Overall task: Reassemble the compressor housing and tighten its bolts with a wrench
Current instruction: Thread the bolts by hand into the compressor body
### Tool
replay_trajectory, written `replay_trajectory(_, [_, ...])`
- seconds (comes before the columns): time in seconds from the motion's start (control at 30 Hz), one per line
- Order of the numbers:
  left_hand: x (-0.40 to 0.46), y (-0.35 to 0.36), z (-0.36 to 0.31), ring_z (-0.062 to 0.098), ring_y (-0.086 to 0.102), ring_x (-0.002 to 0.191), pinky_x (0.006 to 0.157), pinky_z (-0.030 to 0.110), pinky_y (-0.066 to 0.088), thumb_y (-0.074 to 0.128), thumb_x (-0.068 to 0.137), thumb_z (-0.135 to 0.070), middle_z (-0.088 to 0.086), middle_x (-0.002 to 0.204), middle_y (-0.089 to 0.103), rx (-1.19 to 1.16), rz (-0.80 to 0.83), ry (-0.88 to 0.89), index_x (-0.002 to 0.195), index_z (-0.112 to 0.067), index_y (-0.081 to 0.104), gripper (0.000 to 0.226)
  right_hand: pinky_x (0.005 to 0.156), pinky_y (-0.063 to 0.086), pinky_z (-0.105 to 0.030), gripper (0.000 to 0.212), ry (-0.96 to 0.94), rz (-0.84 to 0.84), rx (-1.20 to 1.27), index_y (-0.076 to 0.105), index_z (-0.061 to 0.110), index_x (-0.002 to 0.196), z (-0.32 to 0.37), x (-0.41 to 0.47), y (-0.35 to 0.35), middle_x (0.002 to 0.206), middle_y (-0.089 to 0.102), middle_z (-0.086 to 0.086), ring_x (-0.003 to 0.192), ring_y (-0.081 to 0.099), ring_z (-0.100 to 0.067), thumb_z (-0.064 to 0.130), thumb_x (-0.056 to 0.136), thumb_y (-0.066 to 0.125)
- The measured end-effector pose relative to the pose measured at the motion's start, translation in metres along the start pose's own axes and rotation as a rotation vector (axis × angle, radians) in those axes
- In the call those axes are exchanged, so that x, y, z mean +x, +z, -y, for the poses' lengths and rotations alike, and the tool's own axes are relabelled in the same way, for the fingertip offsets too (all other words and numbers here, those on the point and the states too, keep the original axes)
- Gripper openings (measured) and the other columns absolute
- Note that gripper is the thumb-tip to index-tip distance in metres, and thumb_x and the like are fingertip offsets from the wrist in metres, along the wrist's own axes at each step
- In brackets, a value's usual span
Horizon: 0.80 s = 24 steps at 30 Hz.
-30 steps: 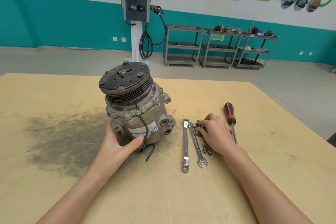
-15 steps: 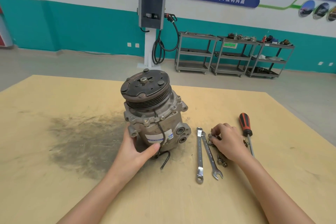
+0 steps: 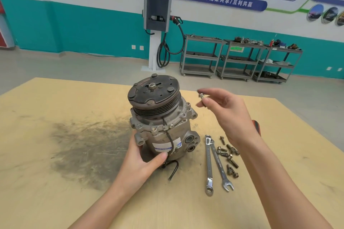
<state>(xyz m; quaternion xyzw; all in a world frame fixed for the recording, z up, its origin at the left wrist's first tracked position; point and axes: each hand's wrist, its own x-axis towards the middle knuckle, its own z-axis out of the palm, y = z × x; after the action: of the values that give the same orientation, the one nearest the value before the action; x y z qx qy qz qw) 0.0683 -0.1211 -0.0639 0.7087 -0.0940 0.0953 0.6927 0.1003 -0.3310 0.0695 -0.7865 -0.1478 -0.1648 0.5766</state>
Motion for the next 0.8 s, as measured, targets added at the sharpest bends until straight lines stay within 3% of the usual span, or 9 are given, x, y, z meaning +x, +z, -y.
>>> replay_trajectory(0.17, [-0.001, 0.001, -0.003, -0.003, 0.050, 0.128, 0.108, 0.024, 0.036, 0.080, 0.069, -0.033, -0.022, 0.133, 0.058, 0.012, -0.011, 0.014, 0.142, -0.027, 0.036, 0.085, 0.073, 0.049, -0.013, 0.013, -0.037, -0.035, 0.112, 0.067, 0.020, 0.098, 0.006, 0.009, 0.019, 0.081, 0.075, 0.001, 0.082, 0.068, -0.005, 0.011, 0.088, 0.068])
replay_trajectory(0.37, [-0.002, 0.003, -0.004, -0.006, 0.051, 0.125, 0.099, 0.007, 0.039, 0.078, 0.070, -0.027, -0.030, 0.128, 0.059, 0.002, -0.015, 0.003, 0.136, -0.033, 0.039, 0.077, 0.077, 0.052, -0.021, 0.015, -0.119, -0.102, 0.090, 0.071, 0.025, 0.091, 0.001, 0.008, 0.019, 0.086, 0.073, 0.007, 0.084, 0.066, -0.007, 0.011, 0.084, 0.073])
replay_trajectory(0.5, [-0.001, 0.004, -0.005, -0.005, 0.051, 0.126, 0.105, 0.017, 0.038, 0.078, 0.070, -0.026, -0.028, 0.129, 0.059, -0.003, -0.018, 0.005, 0.136, -0.032, 0.039, 0.078, 0.082, 0.051, -0.025, 0.016, -0.186, -0.097, 0.048, 0.071, 0.026, 0.093, 0.002, 0.009, 0.019, 0.089, 0.073, 0.009, 0.085, 0.065, -0.009, 0.013, 0.084, 0.073])
replay_trajectory(0.63, [-0.002, 0.004, -0.006, -0.005, 0.051, 0.126, 0.103, 0.012, 0.039, 0.078, 0.069, -0.026, -0.027, 0.129, 0.059, -0.005, -0.016, -0.004, 0.137, -0.031, 0.039, 0.078, 0.072, 0.042, -0.007, 0.016, -0.188, -0.037, -0.078, 0.072, 0.023, 0.093, -0.002, 0.007, 0.027, 0.084, 0.072, 0.011, 0.079, 0.062, -0.001, 0.011, 0.084, 0.072])
replay_trajectory(0.7, [-0.002, 0.003, -0.006, -0.004, 0.051, 0.126, 0.106, 0.017, 0.038, 0.078, 0.069, -0.026, -0.024, 0.130, 0.060, -0.006, -0.019, -0.007, 0.138, -0.030, 0.038, 0.080, 0.071, 0.040, -0.003, 0.017, -0.216, -0.024, -0.173, 0.072, 0.023, 0.094, -0.002, 0.007, 0.026, 0.087, 0.070, 0.013, 0.078, 0.060, 0.002, 0.010, 0.084, 0.072])
replay_trajectory(0.8, [-0.002, 0.003, -0.007, -0.002, 0.052, 0.127, 0.109, 0.025, 0.038, 0.078, 0.070, -0.025, -0.021, 0.131, 0.060, 0.001, -0.021, -0.003, 0.139, -0.028, 0.039, 0.079, 0.075, 0.045, -0.013, 0.014, -0.169, 0.034, -0.204, 0.072, 0.026, 0.092, 0.001, 0.009, 0.020, 0.089, 0.070, 0.012, 0.080, 0.060, -0.005, 0.013, 0.084, 0.072])
